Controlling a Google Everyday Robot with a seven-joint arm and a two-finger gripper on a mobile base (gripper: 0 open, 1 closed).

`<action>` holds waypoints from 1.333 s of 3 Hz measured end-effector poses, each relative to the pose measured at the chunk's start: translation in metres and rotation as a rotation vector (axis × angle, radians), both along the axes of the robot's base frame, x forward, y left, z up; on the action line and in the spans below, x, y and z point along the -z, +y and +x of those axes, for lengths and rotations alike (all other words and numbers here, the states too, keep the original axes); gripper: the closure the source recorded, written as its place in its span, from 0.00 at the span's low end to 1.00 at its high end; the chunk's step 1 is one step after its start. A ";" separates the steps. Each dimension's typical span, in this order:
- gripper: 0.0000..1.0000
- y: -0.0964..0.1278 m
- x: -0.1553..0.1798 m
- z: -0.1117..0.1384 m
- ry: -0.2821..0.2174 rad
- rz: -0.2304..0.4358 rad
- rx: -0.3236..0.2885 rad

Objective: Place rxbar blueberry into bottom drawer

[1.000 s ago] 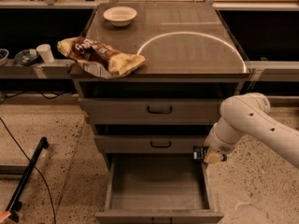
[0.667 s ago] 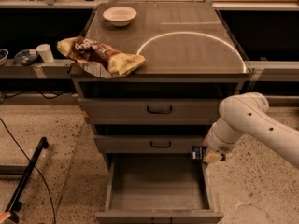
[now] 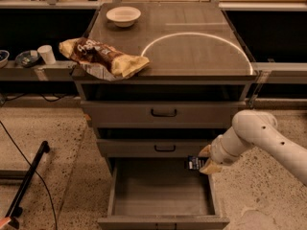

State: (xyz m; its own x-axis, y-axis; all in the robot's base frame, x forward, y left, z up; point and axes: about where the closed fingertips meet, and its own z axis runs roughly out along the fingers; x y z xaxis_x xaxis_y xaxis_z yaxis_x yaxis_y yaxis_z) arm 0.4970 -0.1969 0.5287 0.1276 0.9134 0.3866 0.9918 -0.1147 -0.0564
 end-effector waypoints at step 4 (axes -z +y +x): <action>1.00 0.104 0.170 -0.030 0.025 0.386 0.029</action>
Offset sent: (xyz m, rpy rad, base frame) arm -0.0479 0.1373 -0.2418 0.4723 0.0494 0.0602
